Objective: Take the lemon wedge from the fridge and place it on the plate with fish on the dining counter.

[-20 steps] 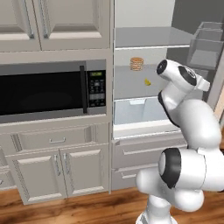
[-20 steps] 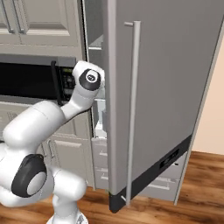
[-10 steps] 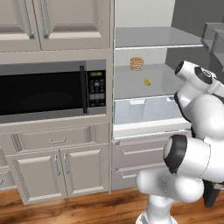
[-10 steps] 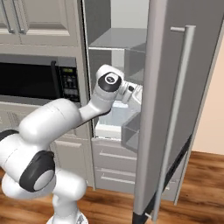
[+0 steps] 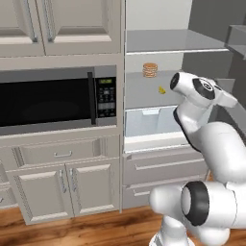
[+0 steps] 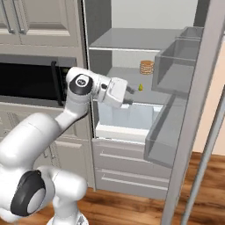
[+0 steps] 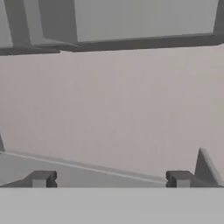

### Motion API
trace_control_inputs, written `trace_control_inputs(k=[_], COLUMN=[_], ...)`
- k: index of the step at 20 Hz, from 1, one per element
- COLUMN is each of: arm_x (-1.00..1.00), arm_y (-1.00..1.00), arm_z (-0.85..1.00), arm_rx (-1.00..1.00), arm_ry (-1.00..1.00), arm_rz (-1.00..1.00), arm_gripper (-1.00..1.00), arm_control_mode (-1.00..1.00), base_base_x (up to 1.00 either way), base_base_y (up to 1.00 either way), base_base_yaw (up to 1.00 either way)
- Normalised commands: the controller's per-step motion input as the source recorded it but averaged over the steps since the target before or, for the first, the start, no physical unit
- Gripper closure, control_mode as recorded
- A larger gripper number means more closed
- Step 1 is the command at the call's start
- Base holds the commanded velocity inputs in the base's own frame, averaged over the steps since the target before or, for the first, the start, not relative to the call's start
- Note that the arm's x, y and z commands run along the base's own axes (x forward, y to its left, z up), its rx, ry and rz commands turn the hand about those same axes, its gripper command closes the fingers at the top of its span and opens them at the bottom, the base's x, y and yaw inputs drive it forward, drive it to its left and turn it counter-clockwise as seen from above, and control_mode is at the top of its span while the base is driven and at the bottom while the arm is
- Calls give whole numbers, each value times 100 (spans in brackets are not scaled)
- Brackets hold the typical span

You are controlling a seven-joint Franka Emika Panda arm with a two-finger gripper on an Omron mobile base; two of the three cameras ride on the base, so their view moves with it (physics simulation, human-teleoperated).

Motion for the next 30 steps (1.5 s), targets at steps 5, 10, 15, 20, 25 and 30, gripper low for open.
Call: trace_control_inputs(k=[5, 10, 15, 20, 25, 30], arm_x=[8, 14, 29, 34, 6, 19], arm_y=[94, 26, -6, -5, 0, -27], arm_z=[34, -17, -17, 0, -1, -10], arm_rx=[12, 37, 28, 28, 0, 0], arm_ry=[23, 23, 2, 18, 1, -1], arm_rz=[55, 68, 35, 14, 0, 5], arm_gripper=[-100, -100, -100, -100, -100, -100], arm_control_mode=[-100, -100, -100, -100, -100, -100], base_base_x=[0, 0, 0, 0, 0, 0], base_base_y=[0, 0, 0, 0, 0, 0], base_base_yaw=[0, 0, 0, 0, 0, 0])
